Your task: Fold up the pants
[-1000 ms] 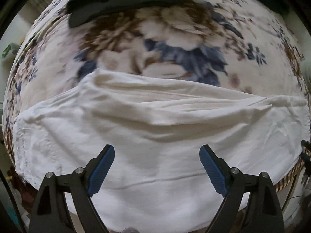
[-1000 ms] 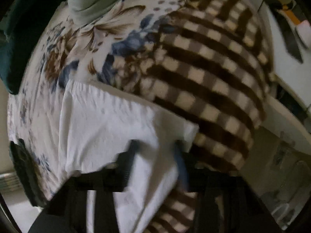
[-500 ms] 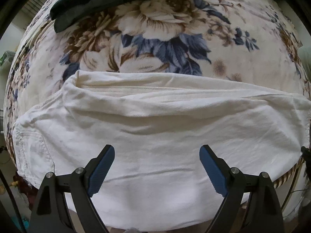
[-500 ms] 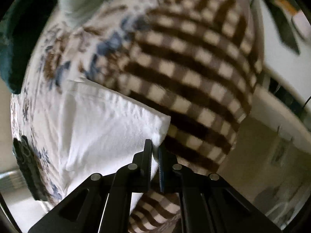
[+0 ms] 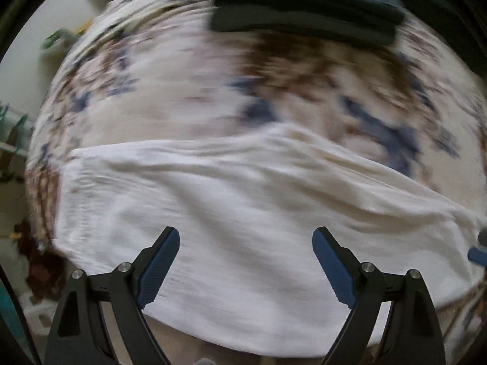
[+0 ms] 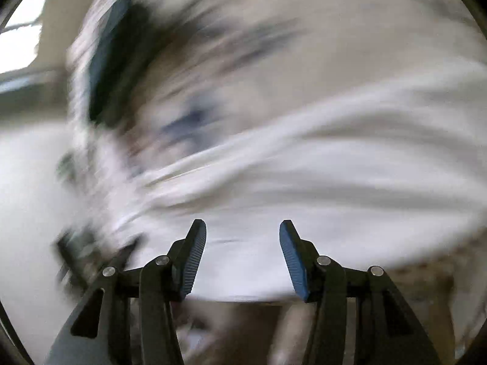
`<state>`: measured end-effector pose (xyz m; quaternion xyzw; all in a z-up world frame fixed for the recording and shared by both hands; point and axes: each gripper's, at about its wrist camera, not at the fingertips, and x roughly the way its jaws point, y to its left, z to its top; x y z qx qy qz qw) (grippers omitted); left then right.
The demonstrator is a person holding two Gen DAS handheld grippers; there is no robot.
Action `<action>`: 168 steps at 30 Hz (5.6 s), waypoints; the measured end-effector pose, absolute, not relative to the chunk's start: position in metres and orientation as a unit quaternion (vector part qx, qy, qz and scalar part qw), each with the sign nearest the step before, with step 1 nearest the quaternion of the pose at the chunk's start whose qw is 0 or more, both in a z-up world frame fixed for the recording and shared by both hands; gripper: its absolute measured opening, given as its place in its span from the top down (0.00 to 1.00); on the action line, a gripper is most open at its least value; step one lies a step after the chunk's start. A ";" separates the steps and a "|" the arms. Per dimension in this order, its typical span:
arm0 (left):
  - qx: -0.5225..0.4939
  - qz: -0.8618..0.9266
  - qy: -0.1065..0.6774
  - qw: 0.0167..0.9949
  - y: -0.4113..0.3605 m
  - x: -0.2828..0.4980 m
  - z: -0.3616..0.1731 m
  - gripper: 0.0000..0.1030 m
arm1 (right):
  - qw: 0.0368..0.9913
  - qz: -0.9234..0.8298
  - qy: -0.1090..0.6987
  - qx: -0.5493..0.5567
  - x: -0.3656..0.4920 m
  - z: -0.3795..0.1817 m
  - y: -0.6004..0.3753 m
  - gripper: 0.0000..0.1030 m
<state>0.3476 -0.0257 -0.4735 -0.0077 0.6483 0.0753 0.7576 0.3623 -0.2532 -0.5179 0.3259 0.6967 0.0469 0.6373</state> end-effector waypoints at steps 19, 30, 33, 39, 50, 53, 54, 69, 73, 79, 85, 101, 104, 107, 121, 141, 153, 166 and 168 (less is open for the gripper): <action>-0.101 0.028 0.698 0.708 0.083 0.381 -0.540 0.13 | 0.476 0.171 0.825 0.252 0.518 -0.670 -0.051 0.92; -0.085 0.010 0.708 0.701 0.084 0.390 -0.549 0.13 | 0.531 0.120 0.825 0.154 0.551 -0.664 -0.061 1.00; -0.089 0.011 0.702 0.706 0.086 0.392 -0.541 0.13 | 0.549 0.108 0.812 0.165 0.570 -0.639 -0.093 0.99; -0.082 -0.021 0.674 0.733 0.059 0.400 -0.500 0.13 | 0.604 0.138 0.781 0.083 0.544 -0.569 -0.103 0.42; -0.001 -0.074 0.686 0.724 -0.031 0.452 -0.536 0.09 | 0.551 0.221 0.795 -0.128 0.452 -0.602 -0.100 0.67; -0.007 -0.070 0.685 0.725 -0.031 0.454 -0.536 0.05 | 0.569 0.187 0.796 -0.083 0.457 -0.604 -0.128 0.97; -0.008 -0.069 0.684 0.726 -0.031 0.452 -0.538 0.05 | 0.577 0.173 0.797 -0.052 0.460 -0.604 -0.139 0.98; -0.013 -0.072 0.680 0.730 -0.027 0.455 -0.530 0.00 | 0.608 0.105 0.784 0.070 0.485 -0.567 -0.252 0.63; 0.007 -0.092 0.664 0.742 -0.046 0.448 -0.523 0.00 | 0.619 0.100 0.778 -0.035 0.480 -0.531 -0.278 0.52; 0.034 -0.087 0.669 0.738 -0.070 0.444 -0.560 0.00 | 0.579 0.123 0.789 -0.165 0.455 -0.548 -0.297 0.63; 0.013 -0.079 0.673 0.735 -0.046 0.452 -0.577 0.00 | 0.595 0.078 0.793 -0.099 0.462 -0.563 -0.351 0.97; 0.006 -0.077 0.627 0.775 -0.064 0.420 -0.497 0.00 | 0.709 -0.055 0.672 0.208 0.368 -0.439 -0.544 0.19; 0.008 -0.092 0.635 0.767 -0.090 0.404 -0.478 0.00 | 0.738 -0.133 0.605 0.268 0.296 -0.404 -0.594 0.13; 0.013 -0.106 0.640 0.761 -0.122 0.392 -0.453 0.00 | 0.731 -0.229 0.561 0.313 0.208 -0.396 -0.627 0.13; 0.054 -0.153 0.640 0.751 -0.252 0.330 -0.408 0.00 | 0.710 -0.206 0.399 0.543 0.110 -0.519 -0.694 0.14; 0.085 -0.174 0.662 0.724 -0.305 0.313 -0.431 0.00 | 0.730 -0.142 0.269 0.612 0.122 -0.533 -0.698 0.47; 0.116 -0.164 0.686 0.699 -0.318 0.327 -0.463 0.00 | 0.762 -0.183 0.274 0.557 0.124 -0.519 -0.681 0.48; 0.094 -0.157 0.705 0.686 -0.312 0.326 -0.479 0.00 | 0.798 -0.170 0.296 0.497 0.145 -0.496 -0.651 0.86; 0.092 -0.158 0.706 0.685 -0.310 0.329 -0.479 0.00 | 0.769 -0.166 0.331 0.521 0.158 -0.520 -0.657 0.84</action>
